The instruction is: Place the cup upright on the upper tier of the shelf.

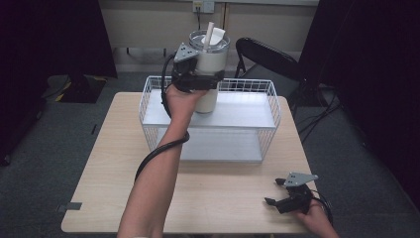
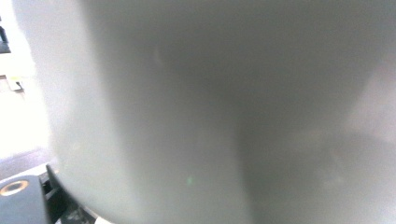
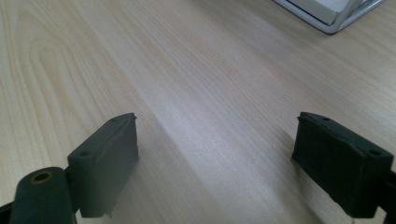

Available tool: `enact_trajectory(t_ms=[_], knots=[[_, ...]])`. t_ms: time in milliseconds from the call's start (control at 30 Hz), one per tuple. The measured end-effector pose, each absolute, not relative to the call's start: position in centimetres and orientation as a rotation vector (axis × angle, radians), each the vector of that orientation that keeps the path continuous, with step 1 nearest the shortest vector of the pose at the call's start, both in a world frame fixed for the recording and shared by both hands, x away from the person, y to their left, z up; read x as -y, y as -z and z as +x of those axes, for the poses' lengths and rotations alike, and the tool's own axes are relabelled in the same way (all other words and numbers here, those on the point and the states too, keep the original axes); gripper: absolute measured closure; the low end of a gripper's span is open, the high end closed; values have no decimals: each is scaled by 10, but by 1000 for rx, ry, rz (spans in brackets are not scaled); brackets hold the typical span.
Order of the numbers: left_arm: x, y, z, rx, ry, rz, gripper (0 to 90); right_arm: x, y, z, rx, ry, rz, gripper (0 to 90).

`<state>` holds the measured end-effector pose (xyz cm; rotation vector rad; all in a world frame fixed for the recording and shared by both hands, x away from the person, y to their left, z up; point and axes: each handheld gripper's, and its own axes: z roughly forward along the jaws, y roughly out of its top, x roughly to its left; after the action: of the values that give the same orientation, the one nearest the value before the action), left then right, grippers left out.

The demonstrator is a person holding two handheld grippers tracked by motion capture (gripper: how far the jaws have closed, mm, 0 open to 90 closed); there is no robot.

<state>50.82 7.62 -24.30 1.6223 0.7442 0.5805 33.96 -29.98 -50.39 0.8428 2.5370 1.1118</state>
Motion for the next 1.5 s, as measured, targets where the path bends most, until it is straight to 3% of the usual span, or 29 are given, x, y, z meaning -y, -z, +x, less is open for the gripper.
enact_trajectory(t_ms=[1500], knots=[[-94, 259, 499, -684, -569, 1642, 62, 300, 504, 338, -2537, -1116, 842, 130]])
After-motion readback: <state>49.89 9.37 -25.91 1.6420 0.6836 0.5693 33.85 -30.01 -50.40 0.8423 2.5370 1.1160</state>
